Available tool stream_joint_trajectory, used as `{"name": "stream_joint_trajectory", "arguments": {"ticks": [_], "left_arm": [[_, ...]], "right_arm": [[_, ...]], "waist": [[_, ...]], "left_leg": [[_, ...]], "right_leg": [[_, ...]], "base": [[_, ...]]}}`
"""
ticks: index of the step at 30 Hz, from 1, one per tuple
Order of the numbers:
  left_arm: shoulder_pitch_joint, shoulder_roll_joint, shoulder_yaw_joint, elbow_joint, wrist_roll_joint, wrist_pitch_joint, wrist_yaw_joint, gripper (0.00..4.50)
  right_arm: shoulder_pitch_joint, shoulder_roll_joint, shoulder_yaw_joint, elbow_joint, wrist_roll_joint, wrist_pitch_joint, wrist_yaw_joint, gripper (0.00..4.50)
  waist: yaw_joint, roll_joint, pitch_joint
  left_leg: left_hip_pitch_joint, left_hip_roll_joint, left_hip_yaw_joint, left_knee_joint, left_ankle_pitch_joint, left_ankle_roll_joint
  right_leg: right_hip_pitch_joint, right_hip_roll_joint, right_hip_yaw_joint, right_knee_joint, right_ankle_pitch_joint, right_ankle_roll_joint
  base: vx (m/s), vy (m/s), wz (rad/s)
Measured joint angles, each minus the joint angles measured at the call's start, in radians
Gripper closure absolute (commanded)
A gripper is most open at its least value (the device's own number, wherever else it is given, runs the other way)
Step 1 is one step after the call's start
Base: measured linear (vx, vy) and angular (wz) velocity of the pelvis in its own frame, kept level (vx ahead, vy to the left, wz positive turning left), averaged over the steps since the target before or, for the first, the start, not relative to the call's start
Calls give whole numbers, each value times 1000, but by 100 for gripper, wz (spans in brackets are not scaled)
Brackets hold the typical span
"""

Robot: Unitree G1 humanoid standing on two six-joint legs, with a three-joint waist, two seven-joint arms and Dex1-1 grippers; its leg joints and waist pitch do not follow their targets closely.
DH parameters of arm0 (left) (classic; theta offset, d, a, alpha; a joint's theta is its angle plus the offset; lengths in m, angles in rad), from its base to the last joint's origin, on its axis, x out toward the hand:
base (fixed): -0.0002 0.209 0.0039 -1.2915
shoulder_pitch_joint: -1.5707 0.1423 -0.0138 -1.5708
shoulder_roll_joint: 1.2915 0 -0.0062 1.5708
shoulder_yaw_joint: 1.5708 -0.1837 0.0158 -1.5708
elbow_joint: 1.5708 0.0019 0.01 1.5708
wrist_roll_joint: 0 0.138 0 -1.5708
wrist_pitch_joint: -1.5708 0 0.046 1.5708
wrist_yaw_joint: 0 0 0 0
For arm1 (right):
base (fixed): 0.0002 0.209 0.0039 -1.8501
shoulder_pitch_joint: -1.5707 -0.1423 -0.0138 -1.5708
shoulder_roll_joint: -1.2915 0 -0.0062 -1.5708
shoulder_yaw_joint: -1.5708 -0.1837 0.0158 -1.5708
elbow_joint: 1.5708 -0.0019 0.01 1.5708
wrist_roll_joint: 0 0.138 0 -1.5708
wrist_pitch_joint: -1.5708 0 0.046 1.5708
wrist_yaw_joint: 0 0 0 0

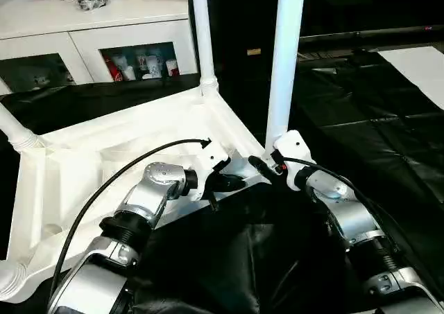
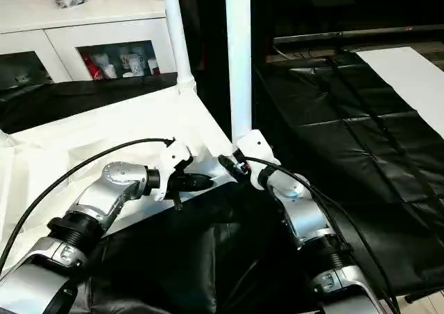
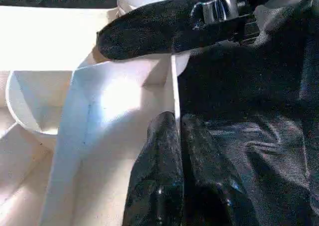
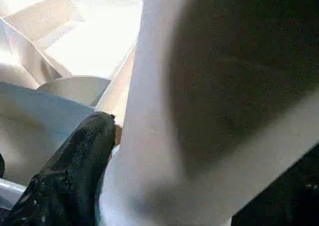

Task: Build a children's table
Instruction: Rotate leg to tighten

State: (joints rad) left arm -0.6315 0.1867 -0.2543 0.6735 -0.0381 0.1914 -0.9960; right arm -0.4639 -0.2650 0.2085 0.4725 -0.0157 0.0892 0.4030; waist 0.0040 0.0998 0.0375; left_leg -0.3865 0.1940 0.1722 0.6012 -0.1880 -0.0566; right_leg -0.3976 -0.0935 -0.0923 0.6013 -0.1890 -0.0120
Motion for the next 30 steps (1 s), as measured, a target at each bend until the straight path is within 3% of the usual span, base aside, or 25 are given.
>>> {"name": "stream_joint_trajectory", "arguments": {"ticks": [12,15,21,22,30], "left_arm": [[0,18,2,3,-4,-7,-17,450],[0,33,2,-1,-6,-7,-41,450],[1,50,2,-21,-6,-7,-61,450],[2,53,2,-24,-6,-7,-64,450],[15,88,2,-57,-6,-7,-99,450]], "right_arm": [[6,8,-6,4,4,-31,14,69],[19,18,-14,4,22,-51,25,69],[34,46,-63,15,90,-47,62,69],[38,43,-68,13,103,-45,86,39],[53,-36,-61,-22,180,-6,322,4]], "waist": [[1,-2,3],[4,-8,6],[10,-30,10],[12,-33,11],[26,-49,18]], "left_leg": [[0,0,0,-1,2,3],[0,0,0,-1,2,3],[-1,0,1,-1,3,5],[0,0,1,-1,3,5],[0,0,3,0,3,5]], "right_leg": [[-1,0,0,0,0,0],[-1,0,0,1,0,0],[-2,0,1,2,0,0],[-2,0,1,2,0,0],[-6,0,4,7,0,0]], "base": [[0,0,0],[0,0,0],[0,0,0],[0,0,0],[0,0,0]]}}
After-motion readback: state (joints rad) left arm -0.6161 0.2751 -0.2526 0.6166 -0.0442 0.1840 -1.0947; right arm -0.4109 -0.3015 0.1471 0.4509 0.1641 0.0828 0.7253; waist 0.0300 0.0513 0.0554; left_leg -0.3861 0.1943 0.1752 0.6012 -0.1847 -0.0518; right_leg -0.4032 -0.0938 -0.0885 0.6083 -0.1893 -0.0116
